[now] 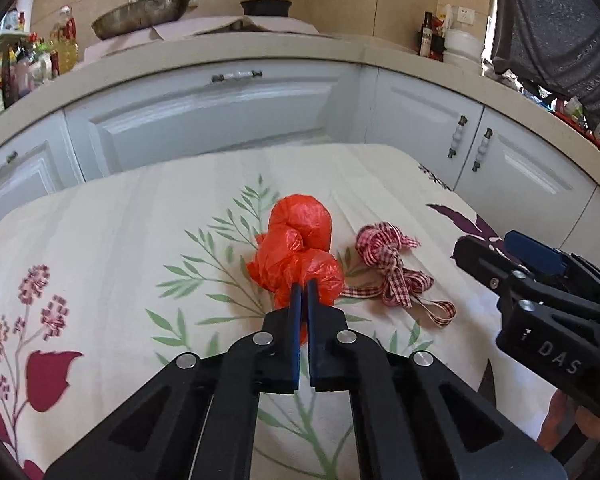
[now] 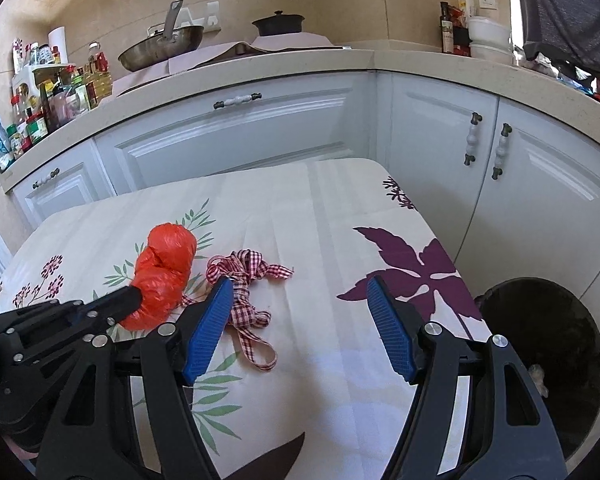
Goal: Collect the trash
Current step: 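Grasp the red plastic bag with the left tool while the right tool grasps the checked ribbon, then lift and carry the red bag and checked ribbon over the black bin with both tools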
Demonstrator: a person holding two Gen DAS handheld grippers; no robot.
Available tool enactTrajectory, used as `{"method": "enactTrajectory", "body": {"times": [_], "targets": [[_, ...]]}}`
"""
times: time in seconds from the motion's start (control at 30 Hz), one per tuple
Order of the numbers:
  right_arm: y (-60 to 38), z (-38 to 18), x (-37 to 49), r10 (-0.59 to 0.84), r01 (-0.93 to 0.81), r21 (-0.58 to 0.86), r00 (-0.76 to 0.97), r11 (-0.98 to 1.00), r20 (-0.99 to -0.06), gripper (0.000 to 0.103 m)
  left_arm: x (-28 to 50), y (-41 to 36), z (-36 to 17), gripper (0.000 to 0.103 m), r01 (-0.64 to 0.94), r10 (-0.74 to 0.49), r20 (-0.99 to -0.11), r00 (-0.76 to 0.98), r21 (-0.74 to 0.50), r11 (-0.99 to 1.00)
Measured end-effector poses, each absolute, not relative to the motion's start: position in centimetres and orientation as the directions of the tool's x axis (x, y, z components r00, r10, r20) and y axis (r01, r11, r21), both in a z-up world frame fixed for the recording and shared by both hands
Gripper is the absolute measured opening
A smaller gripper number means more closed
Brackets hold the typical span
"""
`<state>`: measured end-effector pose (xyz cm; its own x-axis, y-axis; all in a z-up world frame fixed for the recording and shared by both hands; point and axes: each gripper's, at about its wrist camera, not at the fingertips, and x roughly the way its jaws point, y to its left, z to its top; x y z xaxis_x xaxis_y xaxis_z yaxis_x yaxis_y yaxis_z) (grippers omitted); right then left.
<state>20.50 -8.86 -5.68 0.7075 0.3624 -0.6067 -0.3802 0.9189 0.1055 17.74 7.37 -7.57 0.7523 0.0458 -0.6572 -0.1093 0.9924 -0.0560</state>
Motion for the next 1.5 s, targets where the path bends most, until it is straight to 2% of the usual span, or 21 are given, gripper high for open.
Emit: {"method": "enactTrajectory", "body": {"times": [0.6, 0.83, 0.93, 1.0, 1.1, 1.5], "targets": [[-4.1, -7.0, 22.0, 0.357, -0.449, 0.055, 0.624, 0.892, -0.695, 0.068, 13.7, 15.7, -6.8, 0.002, -0.294, 0.197, -0.635, 0.747, -0.050, 0.955], [-3.1, -7.9, 23.1, 0.330, -0.442, 0.048, 0.589, 0.896, -0.738, 0.065, 13.0, 16.9, -7.1, 0.002, -0.314, 0.206, -0.639, 0.741, -0.058, 0.948], [-3.0, -8.5, 23.7, 0.322, -0.441, 0.055, 0.559, 0.896, -0.764, 0.054, 12.9, 17.1, -7.1, 0.002, -0.315, 0.203, -0.638, 0.743, -0.065, 0.947], [-2.9, -8.8, 24.0, 0.331, -0.450, 0.068, 0.536, 0.890, -0.777, 0.038, 12.9, 17.2, -7.1, 0.002, -0.315, 0.202, -0.636, 0.745, -0.068, 0.947], [-2.8, -8.8, 23.7, 0.333, -0.461, 0.061, 0.536, 0.885, -0.775, 0.025, 12.8, 17.4, -7.1, 0.002, -0.318, 0.199, -0.636, 0.746, -0.077, 0.945], [-3.5, -5.7, 20.2, 0.371, -0.471, 0.043, 0.632, 0.881, -0.680, 0.023, 11.5, 17.0, -5.9, 0.001, -0.305, 0.192, -0.603, 0.774, -0.090, 0.948]]}}
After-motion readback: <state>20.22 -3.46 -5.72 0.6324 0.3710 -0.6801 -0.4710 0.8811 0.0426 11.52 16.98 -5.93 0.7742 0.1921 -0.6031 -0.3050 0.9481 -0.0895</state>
